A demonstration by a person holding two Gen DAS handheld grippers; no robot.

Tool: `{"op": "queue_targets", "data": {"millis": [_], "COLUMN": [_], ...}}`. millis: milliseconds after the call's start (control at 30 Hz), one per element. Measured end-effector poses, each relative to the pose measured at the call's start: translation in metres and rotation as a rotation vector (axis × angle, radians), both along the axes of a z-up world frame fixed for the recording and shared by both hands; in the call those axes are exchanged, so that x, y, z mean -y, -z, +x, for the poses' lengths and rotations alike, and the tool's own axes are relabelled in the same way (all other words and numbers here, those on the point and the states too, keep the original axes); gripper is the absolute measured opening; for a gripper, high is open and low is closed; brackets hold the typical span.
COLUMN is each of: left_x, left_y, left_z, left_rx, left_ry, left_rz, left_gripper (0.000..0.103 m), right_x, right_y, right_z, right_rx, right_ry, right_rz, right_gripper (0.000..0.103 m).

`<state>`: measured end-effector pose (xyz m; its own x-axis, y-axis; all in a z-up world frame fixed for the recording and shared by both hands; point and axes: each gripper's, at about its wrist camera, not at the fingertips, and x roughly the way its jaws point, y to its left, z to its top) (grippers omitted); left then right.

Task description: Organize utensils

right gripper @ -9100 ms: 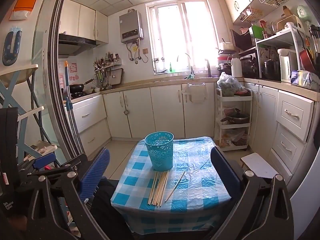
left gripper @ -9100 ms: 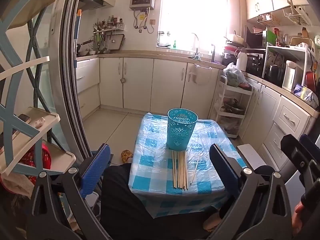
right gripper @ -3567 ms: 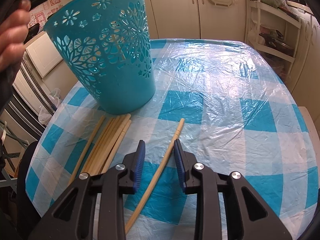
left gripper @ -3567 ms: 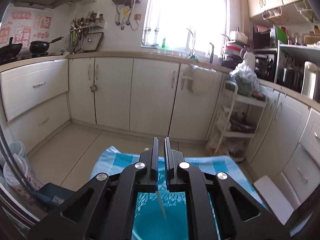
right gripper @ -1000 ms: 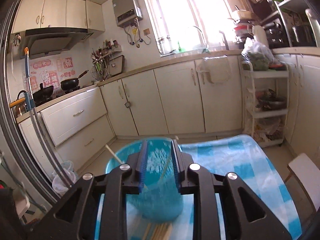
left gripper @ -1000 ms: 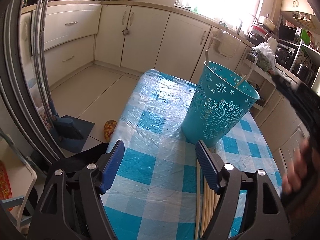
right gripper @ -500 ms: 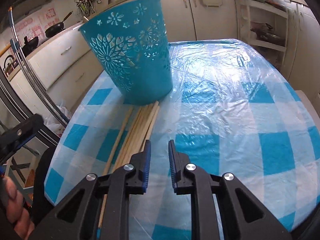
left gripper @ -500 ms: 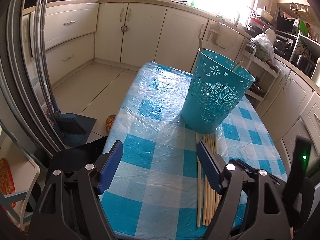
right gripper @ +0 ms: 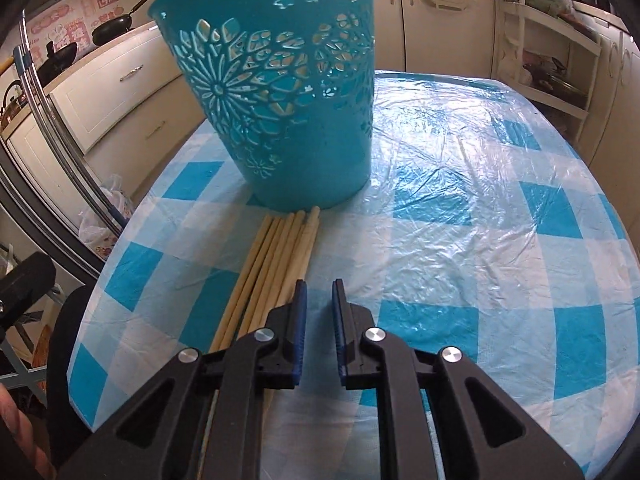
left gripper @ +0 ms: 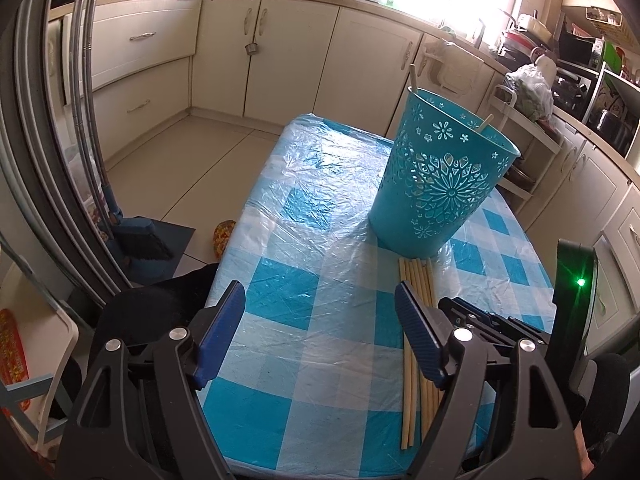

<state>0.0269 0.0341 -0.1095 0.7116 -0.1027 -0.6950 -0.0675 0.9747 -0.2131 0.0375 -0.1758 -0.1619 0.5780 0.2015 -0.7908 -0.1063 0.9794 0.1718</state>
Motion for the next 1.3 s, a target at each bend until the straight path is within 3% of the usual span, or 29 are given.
{"op": "queue_targets", "data": {"millis": [367, 800, 1033, 1300], "left_x": [0.003, 0.007, 0.037, 0.065], "left_y": [0.0, 0.004, 0.031, 0.047], "left_z": [0.0, 0.005, 0.046, 0.07], "left_rx": [-0.005, -0.027, -0.131, -0.171], "left_ry": [0.007, 0.023, 0.121, 0.17], "left_rz": [0.005, 0.005, 0.056, 0.145], "left_gripper": [0.074, 0.074, 0.074, 0.074], "right_x": [-0.002, -0.003, 0.023, 0.035], "right_y": [-0.003, -0.004, -0.006, -0.004], "right_z": [-0.001, -0.002, -0.011, -0.01], "right_rx": [0.011, 0.007, -0.008, 0.0], "right_ry": [-0.012, -0.034, -0.002, 0.024], "right_rz": [0.046, -0.03, -0.03, 0.026], "right_gripper": [0.014, 0.009, 0.009, 0.013]}}
